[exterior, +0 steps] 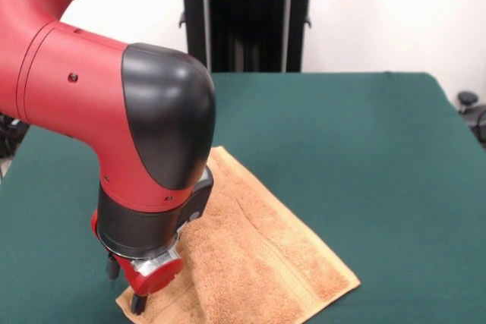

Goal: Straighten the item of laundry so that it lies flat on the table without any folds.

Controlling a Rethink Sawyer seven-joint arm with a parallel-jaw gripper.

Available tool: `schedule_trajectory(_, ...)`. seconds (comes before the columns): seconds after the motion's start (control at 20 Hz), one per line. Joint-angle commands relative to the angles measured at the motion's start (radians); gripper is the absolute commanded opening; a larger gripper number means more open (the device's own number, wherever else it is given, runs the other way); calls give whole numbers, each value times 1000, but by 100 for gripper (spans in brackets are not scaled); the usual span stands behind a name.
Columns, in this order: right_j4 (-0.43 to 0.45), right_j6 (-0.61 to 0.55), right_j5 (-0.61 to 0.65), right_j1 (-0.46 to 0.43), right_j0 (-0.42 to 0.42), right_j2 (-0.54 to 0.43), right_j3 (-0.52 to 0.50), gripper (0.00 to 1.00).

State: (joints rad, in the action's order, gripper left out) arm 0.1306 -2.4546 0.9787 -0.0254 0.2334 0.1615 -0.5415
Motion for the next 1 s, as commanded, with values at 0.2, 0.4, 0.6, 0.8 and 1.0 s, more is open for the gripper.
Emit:
schedule_trajectory(0.2, 94, 221, -194, -112, -32, -99, -73, 100)
schedule_trajectory(0.4, 109, 337, -230, -102, 7, -128, -109, 100)
schedule_trajectory(0.6, 166, 411, -284, -96, 19, -107, -126, 100)
schedule_trajectory(0.8, 208, 537, -319, -118, 61, -118, -115, 100)
schedule_trajectory(1.0, 209, 695, -317, -149, 127, -174, -85, 100)
